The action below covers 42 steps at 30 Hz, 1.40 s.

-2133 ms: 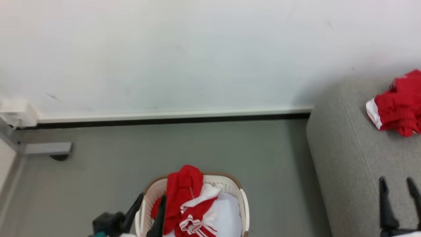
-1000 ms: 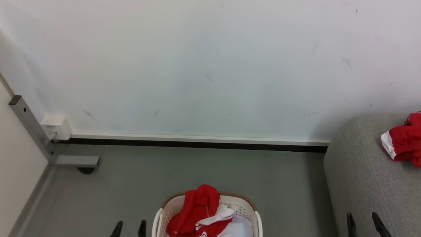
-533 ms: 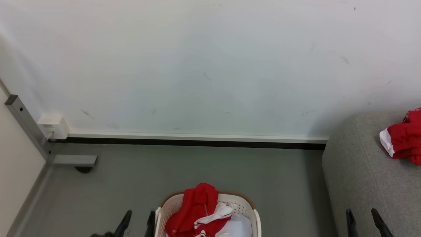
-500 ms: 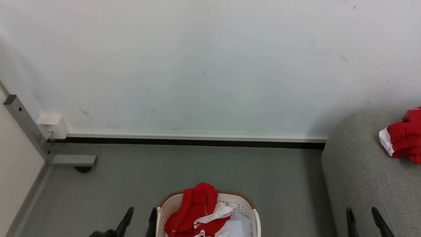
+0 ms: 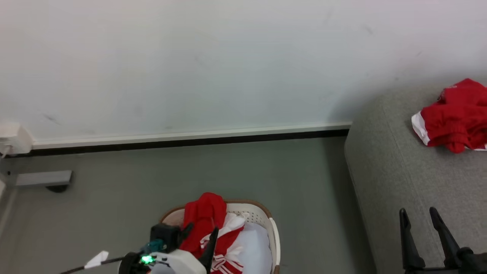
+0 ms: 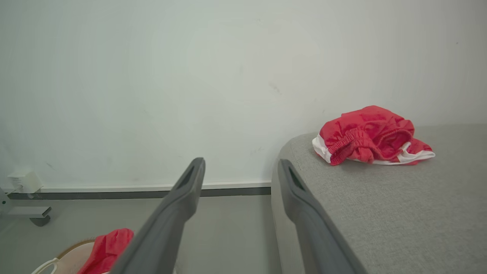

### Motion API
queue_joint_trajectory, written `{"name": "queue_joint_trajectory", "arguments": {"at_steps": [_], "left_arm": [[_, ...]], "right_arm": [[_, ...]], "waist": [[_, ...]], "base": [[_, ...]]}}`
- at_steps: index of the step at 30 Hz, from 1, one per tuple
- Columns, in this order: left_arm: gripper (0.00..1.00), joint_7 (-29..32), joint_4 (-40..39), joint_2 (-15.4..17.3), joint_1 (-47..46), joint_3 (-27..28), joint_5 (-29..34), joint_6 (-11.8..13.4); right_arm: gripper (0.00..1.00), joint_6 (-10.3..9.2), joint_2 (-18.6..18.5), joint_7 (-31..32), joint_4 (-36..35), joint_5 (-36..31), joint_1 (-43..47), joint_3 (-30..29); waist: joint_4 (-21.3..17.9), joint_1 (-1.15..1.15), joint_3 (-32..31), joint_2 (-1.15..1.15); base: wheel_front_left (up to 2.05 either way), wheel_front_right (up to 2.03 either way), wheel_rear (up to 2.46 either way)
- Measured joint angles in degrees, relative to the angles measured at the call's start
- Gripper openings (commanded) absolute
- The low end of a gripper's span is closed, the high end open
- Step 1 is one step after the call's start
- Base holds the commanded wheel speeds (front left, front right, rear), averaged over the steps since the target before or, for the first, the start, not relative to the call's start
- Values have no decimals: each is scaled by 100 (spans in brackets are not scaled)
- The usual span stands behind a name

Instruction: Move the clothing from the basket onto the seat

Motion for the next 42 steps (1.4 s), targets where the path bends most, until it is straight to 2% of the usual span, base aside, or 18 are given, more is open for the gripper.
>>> {"name": "queue_joint_trajectory", "arguments": {"at_steps": [9, 17, 22, 29, 39, 42], "left_arm": [[100, 950, 1222, -13, -993, -293, 37, 368], [100, 1315, 2386, -8, -1833, -214, -7, 808], [100, 1285, 2947, 189, -2282, -74, -12, 1155], [100, 1081, 3427, 478, -2875, -4, 3, 1441], [100, 970, 3835, 831, -3691, -207, 292, 1856], [100, 1024, 3943, 884, -3840, -255, 326, 1909]], "right_arm": [[100, 1, -14, 0, -169, 135, -477, 99], [100, 0, -8, 0, -297, 279, -895, 85], [100, 1, 2, -1, -382, 452, -1176, 111], [100, 1, 14, 0, -478, 644, -1428, 160], [100, 1, 20, -1, -537, 882, -1679, 216], [100, 0, 22, 0, -547, 916, -1772, 267]], "waist": [[-588, 1, 725, 0], [-1030, 1, 1553, 0], [-1251, 1, 2113, 0], [-1451, 1, 2905, 0], [-1457, 1, 3834, 0], [-1441, 1, 4014, 0]], "base": [[0, 0, 0], [0, 0, 0], [0, 0, 0], [0, 0, 0], [0, 0, 0], [0, 0, 0]]}}
